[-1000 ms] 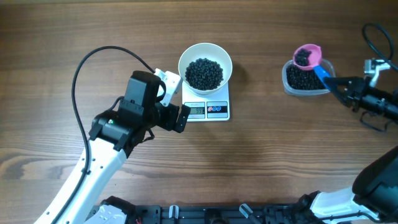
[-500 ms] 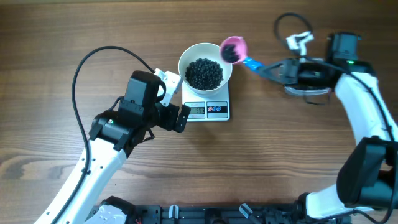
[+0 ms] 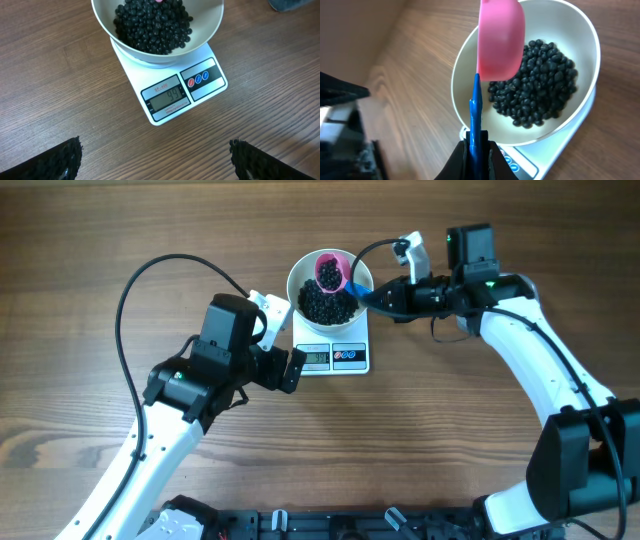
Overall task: Scoop item into bowl and weigh 150g on scale
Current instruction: 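Lift the filled scoop and carry it left over the bowl, then tip the pink scoop to pour beans into the bowl, right gripper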
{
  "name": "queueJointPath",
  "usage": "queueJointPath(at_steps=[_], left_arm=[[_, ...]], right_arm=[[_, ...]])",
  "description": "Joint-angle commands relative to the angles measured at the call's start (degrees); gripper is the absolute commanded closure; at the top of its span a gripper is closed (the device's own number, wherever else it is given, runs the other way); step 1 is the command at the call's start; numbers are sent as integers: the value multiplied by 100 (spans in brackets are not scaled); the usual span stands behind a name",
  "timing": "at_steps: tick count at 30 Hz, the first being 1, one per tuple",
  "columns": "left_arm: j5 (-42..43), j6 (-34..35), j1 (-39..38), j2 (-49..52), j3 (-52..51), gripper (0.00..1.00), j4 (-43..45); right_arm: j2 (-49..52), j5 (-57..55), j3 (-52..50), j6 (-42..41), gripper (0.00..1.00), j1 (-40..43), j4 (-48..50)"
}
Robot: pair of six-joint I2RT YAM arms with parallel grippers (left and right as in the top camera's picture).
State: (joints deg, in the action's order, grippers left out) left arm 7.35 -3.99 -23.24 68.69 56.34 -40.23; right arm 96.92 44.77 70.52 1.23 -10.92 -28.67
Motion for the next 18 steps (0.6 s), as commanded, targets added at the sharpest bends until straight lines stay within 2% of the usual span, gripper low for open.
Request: queueJointPath(at_steps=[1,3,6,10,18], left_arm=[[-13,33,22,2,-9,0,13],[-13,33,22,2,-9,0,13],[-13,33,22,2,-9,0,15],[-13,33,22,2,-9,0,13],[-13,33,22,2,-9,0,13]], right_arm=[[-540,-1185,68,621,96,-273,50],[-796,-1808,68,844,96,-461,61],[-1108,-2116,68,1224,96,-673,61],[-1333,-2903,68,1259,96,-887,76],[-1338,-3080,68,1679,96,-916,59]])
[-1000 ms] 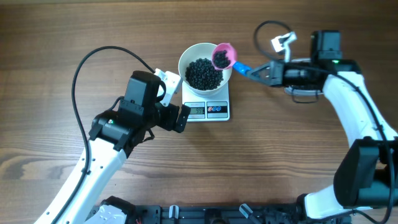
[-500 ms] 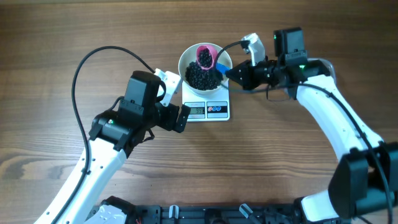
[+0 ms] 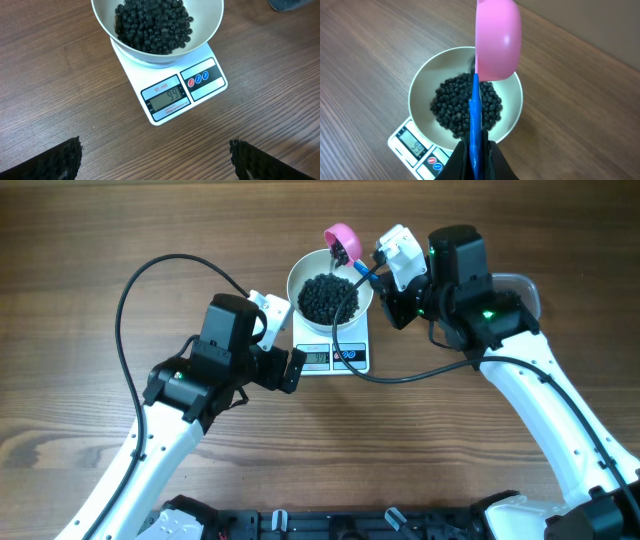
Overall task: Scoop item into bowl and weigh 150g on scale
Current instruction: 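Tip the pink scoop to pour beans into the bowl, right gripper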
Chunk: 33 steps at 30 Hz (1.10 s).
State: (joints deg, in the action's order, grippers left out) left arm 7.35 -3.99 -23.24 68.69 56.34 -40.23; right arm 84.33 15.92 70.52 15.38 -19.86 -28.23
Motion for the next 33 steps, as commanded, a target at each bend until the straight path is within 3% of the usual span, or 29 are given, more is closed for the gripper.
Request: queueJointPath(at_steps=[1,10,20,23,27,31,33], left_arm=[[-13,33,22,2,-9,0,15],[-13,33,22,2,-9,0,13],[-13,33,22,2,-9,0,13],[-13,33,22,2,-9,0,13],[-13,33,22,2,-9,0,13],[-13,33,22,2,-9,0,13],[-13,33,22,2,-9,0,13]], right_arm=[[-79,-192,68,267,96,-22,13],[-321,-632,68,1154,96,-376,57],[-334,-1202,66,1128,96,-527,28],[-321,-1016,66,164,96,-525,37],[-317,286,66,-1309,96,-525,103],[-319,-448,66,-2151,96,-254,111],[-326,-831,66,-2192,96,149,-11]])
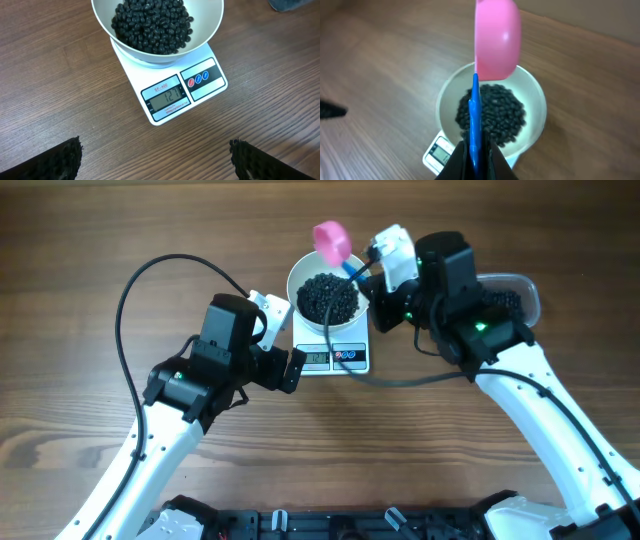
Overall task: Scoop item into bowl and weigh 150g on scale
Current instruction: 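Tip the pink scoop to pour beans into the bowl, right gripper, then move the empty scoop right back to the bean tub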
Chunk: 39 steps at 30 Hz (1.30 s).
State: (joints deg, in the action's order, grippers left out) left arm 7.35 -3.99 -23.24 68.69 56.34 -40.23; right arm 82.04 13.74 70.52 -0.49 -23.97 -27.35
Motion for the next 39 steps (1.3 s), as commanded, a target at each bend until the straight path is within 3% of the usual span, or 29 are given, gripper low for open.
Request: queueJointPath(at_steps=[1,6,11,21,39], left_arm=[[-13,33,22,2,-9,0,13],[-13,33,22,2,-9,0,13],[-13,33,22,2,-9,0,15],[-13,33,22,2,-9,0,15],[-13,33,22,2,-9,0,13]], right_arm=[[-94,-772,66,-546,96,815,-208],[-94,-1307,66,468,96,2063,-1010],[-87,-1309,46,1681,96,2686,-2000],[302,-2789,-90,1727,96,2776,-2050],[896,-2109,-221,1849,96,3086,-2304]])
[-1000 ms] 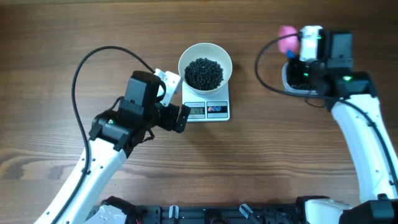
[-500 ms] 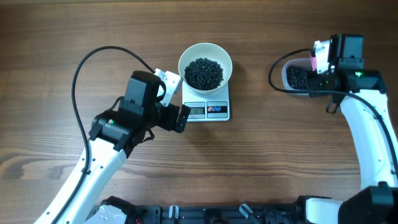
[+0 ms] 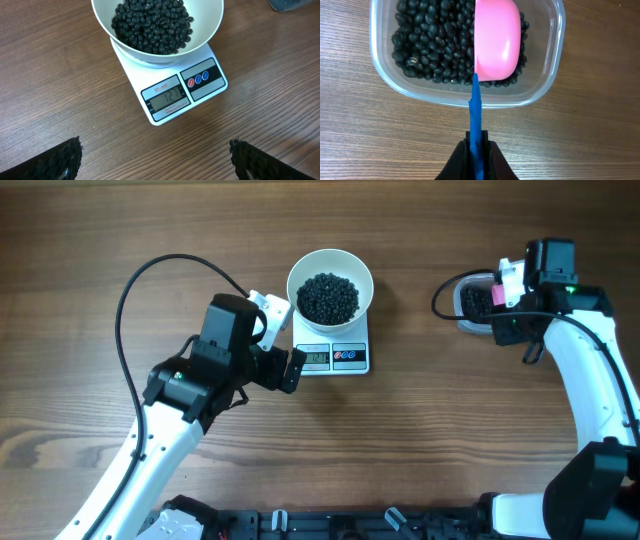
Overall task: Scoop item into bowl and weigh 150g on scale
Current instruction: 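Move the empty scoop right back to the bean tub, then drag the scoop through the black beans to refill it, right gripper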
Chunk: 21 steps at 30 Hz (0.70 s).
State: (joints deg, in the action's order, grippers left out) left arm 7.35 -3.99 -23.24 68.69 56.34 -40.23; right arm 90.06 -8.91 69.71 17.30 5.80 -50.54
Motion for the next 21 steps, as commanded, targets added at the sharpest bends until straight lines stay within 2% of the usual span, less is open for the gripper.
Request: queueJointPath(at_steps=[1,8,14,18,21], left_arm=[[-13,33,22,2,-9,0,13],[-13,33,22,2,-9,0,15],[-13,33,22,2,-9,0,13],[-13,33,22,2,-9,0,13],[-13,33,22,2,-9,0,13]], right_arm=[[94,278,-240,72,96,160,55],[94,1589,-278,72,96,212,52],[92,1690,-278,85,96,249,7],[92,2673,-278,525,96,586,-142],[92,3097,-278,529,96,914,-160]])
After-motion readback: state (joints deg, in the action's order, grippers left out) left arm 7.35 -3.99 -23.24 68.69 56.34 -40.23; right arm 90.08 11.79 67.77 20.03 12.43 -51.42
